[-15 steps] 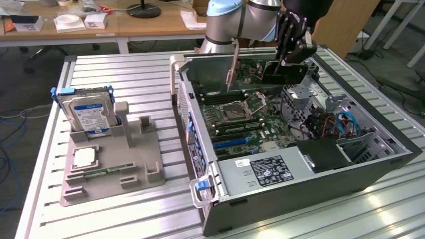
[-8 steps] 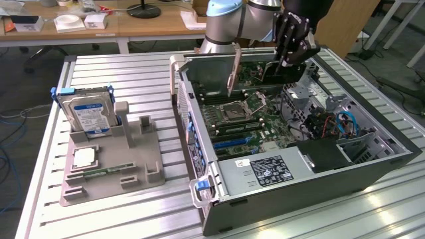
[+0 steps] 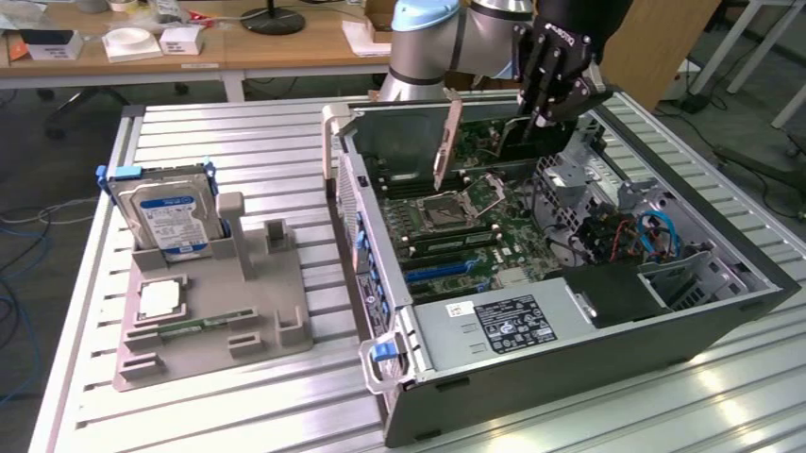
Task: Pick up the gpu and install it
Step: 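Insert the gpu into the slot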
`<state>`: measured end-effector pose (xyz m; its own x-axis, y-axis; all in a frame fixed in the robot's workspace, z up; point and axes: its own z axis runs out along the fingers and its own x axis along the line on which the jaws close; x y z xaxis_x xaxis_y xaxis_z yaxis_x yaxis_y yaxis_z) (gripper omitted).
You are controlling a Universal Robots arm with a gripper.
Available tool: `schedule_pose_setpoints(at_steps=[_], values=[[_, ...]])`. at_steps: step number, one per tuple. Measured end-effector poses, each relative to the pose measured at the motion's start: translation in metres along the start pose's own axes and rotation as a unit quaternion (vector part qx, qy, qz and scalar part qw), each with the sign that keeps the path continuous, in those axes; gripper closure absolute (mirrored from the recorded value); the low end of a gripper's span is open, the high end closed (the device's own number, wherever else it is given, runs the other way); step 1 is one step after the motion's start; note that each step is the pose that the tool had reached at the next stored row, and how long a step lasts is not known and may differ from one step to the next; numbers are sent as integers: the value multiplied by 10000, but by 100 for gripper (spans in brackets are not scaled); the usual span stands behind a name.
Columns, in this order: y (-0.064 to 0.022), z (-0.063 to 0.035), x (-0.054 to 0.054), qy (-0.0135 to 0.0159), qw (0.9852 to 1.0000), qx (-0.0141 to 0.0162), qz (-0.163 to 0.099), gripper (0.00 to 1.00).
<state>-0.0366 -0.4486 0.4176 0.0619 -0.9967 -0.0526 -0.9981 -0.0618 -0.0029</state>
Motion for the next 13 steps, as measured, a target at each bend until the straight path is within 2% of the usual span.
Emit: schedule_pose_setpoints(at_steps=[6,7,13], values=[[0,0,0,0,10000,0,13,74],[-1,0,0,0,9998,10,200,74],[0,0,0,0,9998,10,201,74]])
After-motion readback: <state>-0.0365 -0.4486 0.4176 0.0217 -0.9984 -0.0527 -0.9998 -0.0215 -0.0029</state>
